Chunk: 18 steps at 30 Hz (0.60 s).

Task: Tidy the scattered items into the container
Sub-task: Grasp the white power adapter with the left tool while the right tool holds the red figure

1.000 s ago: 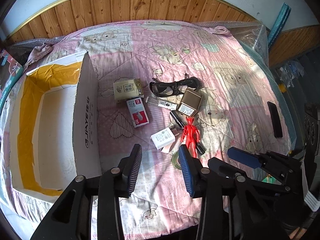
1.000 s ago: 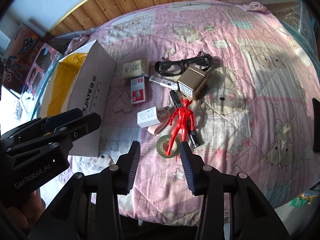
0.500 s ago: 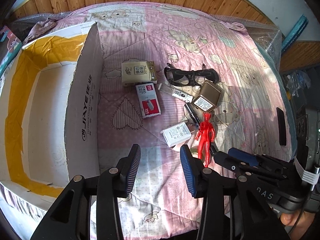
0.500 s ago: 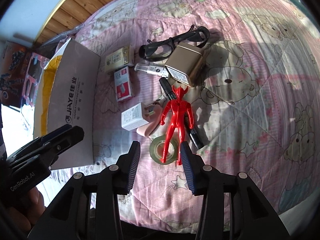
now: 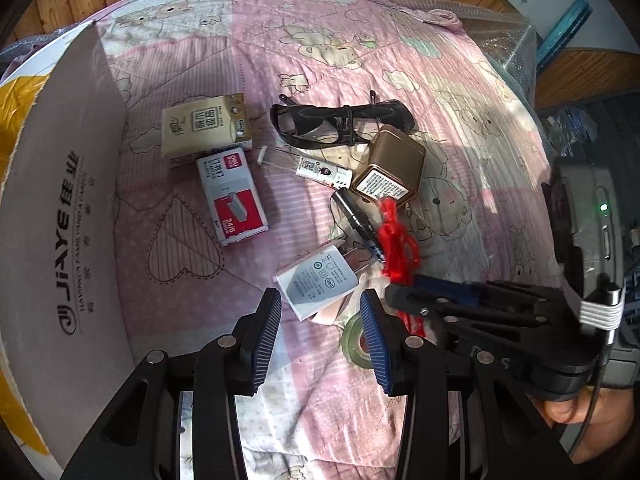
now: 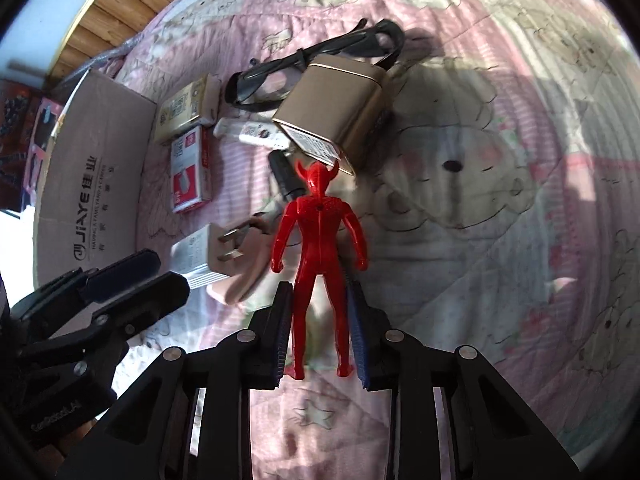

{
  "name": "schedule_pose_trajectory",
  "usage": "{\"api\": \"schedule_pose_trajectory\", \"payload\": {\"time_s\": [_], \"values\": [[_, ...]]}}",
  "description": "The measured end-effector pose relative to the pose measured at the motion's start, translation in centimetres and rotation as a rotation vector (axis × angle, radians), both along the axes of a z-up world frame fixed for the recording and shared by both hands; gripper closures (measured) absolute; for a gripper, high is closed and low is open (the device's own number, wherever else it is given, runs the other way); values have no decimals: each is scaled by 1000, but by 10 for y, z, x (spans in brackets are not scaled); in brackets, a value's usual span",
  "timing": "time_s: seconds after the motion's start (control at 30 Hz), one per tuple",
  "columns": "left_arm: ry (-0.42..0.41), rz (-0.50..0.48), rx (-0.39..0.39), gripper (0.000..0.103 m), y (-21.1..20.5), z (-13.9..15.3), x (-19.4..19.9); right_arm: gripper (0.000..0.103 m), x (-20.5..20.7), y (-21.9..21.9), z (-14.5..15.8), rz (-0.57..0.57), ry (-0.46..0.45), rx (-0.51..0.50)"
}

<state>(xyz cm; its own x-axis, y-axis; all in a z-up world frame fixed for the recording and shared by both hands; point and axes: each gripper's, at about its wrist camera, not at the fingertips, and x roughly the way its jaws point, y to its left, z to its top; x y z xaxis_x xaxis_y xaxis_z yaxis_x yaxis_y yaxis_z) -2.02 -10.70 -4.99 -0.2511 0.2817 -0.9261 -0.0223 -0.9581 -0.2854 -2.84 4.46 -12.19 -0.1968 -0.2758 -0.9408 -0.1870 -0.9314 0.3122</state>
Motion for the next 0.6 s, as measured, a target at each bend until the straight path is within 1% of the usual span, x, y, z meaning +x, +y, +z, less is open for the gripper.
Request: {"api": "schedule_pose_trajectory", "payload": {"time_s": [0.03, 0.1, 0.13, 0.17, 0.23, 0.27, 0.3, 0.37, 0.43, 0.47, 0.53, 0.57, 0.6], "values": [[3, -13, -5, 60, 3, -4, -4, 75, 1, 9, 0, -21, -5, -12], [38, -45, -17, 53, 10, -9, -9, 75, 3, 22, -2, -51, -16, -15], [57, -61, -35, 53, 14, -11, -11, 75, 4, 27, -2, -60, -17, -17], [58, -80, -43, 53, 17, -14, -14, 75, 5, 31, -3, -69, -19, -24], [10, -98, 0, 55, 16, -20, -17, 75, 6, 35, -3, -74, -18, -34], [9, -91, 16, 59, 14, -17, -17, 74, 6, 36, -4, -74, -18, -43], [5, -89, 34, 59, 11, -15, -16, 73, 5, 36, -5, -74, -21, -49], [19, -79, 27, 59, 7, -11, -12, 73, 3, 36, -10, -76, -22, -43], [7, -80, 33, 59, 9, -17, -11, 75, 2, 35, -17, -79, -33, -45], [4, -83, 40, 58, 11, -20, -11, 75, 2, 36, -18, -85, -32, -49], [4, -99, 29, 58, 19, -23, -11, 75, 2, 37, -15, -92, -30, -57], [5, -116, 20, 60, 24, -24, -10, 75, 3, 38, -12, -96, -24, -59], [13, -126, -5, 68, 29, -24, -8, 75, 3, 39, -9, -100, -16, -63]]}}
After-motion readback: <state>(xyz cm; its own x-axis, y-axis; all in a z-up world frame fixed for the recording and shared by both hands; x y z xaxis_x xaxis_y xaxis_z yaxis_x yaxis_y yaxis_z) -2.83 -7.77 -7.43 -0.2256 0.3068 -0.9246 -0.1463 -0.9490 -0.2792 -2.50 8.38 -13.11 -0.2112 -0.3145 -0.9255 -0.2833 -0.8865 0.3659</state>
